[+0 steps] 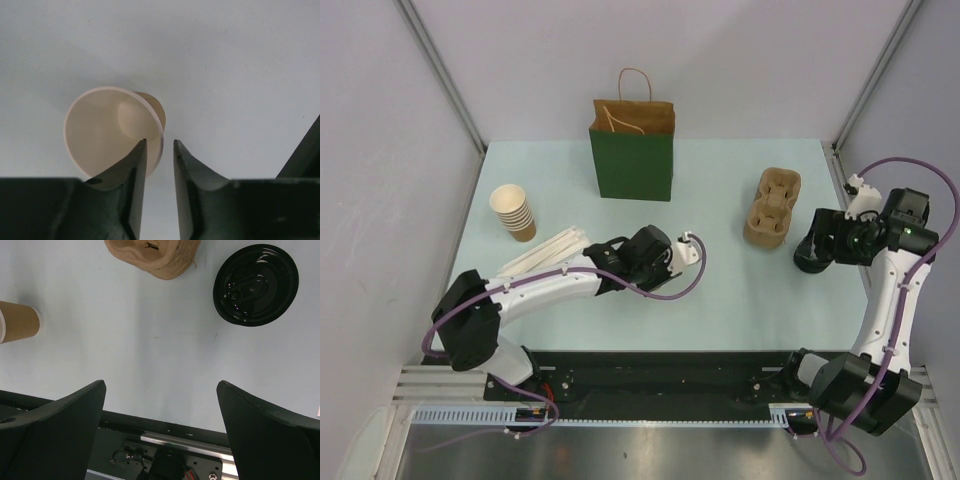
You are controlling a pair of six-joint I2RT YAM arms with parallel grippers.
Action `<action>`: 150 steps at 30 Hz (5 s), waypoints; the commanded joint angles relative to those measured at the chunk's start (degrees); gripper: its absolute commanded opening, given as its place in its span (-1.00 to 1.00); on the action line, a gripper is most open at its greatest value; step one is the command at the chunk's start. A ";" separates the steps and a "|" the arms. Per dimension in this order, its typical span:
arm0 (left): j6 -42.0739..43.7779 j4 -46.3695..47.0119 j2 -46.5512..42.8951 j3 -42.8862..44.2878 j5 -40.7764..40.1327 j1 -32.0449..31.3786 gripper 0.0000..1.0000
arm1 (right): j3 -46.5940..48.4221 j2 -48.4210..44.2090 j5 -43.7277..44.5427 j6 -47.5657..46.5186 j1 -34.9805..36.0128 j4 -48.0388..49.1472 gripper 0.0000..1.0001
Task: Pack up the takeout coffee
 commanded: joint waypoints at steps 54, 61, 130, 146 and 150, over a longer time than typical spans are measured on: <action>-6.04 -12.82 -18.45 11.37 26.37 14.15 0.82 | 15.23 35.64 17.21 0.97 10.05 2.95 -0.10; -5.96 -12.91 -18.27 11.28 26.37 14.15 0.82 | 14.71 36.96 16.78 1.23 9.87 3.74 -0.09; -6.83 -12.12 -16.16 10.75 28.22 14.15 0.82 | 14.35 35.91 14.23 0.79 7.15 3.48 -1.00; -7.10 -12.38 -14.67 11.81 28.48 14.15 0.82 | 14.35 34.58 16.86 -0.35 7.94 3.56 -1.00; -7.19 -12.30 -14.76 11.81 28.48 14.15 0.82 | 14.27 34.50 19.14 -0.70 8.99 3.56 -0.99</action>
